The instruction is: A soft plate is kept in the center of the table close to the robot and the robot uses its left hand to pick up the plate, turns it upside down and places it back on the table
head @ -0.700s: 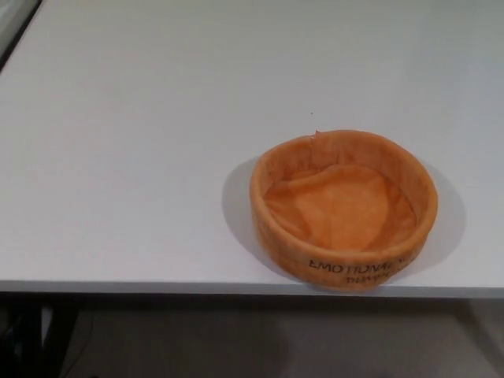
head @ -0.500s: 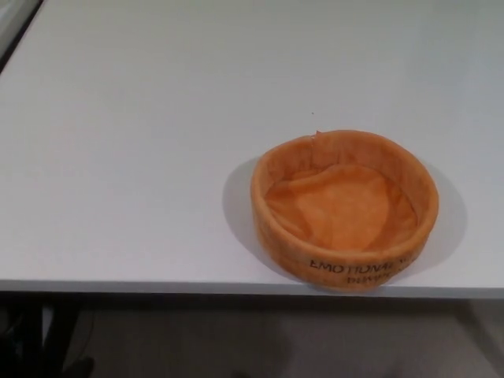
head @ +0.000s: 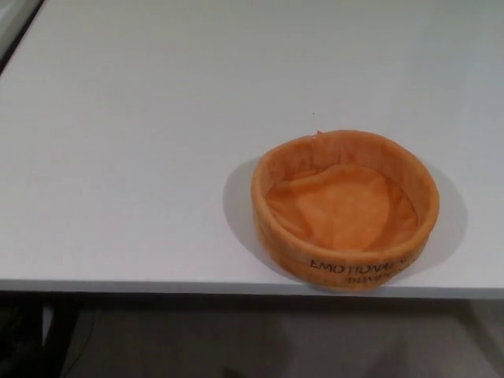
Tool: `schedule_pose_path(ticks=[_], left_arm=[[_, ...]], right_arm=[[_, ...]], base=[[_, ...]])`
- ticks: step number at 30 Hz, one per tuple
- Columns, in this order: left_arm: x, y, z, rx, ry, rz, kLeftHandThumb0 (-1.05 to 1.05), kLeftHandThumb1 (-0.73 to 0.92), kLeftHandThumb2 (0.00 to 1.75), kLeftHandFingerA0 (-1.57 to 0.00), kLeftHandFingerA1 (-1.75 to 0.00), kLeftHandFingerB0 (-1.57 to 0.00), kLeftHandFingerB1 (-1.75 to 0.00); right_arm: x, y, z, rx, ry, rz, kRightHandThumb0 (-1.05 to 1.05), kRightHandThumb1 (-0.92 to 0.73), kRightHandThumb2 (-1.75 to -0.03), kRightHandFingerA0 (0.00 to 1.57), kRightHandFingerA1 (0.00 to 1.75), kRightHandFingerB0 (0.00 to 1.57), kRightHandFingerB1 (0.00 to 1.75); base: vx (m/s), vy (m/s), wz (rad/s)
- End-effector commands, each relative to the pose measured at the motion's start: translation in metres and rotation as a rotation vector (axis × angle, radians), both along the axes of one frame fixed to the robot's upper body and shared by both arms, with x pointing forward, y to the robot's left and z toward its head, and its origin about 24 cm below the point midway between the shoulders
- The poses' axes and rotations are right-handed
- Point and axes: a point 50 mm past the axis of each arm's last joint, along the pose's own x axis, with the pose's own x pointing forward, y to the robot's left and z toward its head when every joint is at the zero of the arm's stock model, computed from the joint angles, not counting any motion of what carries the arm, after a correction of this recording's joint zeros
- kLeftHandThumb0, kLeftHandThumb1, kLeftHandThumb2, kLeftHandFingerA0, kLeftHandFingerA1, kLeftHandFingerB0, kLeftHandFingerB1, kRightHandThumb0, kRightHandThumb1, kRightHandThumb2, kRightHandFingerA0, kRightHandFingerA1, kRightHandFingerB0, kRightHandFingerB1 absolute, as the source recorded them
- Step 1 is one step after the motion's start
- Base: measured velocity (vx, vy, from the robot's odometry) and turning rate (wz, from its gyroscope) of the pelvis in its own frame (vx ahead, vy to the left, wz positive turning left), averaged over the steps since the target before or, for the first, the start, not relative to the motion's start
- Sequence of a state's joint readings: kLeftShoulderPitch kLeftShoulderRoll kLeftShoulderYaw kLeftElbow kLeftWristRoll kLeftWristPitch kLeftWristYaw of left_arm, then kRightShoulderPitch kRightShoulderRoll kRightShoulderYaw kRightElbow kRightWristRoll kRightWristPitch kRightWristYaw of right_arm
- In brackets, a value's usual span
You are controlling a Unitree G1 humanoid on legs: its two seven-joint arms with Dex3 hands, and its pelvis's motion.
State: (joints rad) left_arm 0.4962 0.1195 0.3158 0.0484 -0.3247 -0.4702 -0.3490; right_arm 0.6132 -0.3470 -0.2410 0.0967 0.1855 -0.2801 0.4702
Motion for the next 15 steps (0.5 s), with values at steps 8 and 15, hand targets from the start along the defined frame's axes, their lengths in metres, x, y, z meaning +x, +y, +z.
schedule_pose_path(ticks=[8,15], left_arm=[[0.047,0.007,0.081,0.106,-0.355,-0.006,-0.92,0.92,0.68,-0.24,-0.39,-0.20,-0.30],[0.086,-0.013,0.121,0.217,-0.517,-0.063,-0.95,0.86,0.70,-0.23,-0.46,-0.16,-0.34]], right_arm=[[0.002,-0.001,0.002,0.005,-0.008,0.019,-0.79,-0.92,-0.69,0.42,0.44,0.29,0.32],[0.004,-0.001,0.002,0.001,-0.011,0.019,-0.79,-0.92,-0.69,0.44,0.43,0.31,0.32]], base=[[0.00,0.000,0.00],[0.00,0.000,0.00]])
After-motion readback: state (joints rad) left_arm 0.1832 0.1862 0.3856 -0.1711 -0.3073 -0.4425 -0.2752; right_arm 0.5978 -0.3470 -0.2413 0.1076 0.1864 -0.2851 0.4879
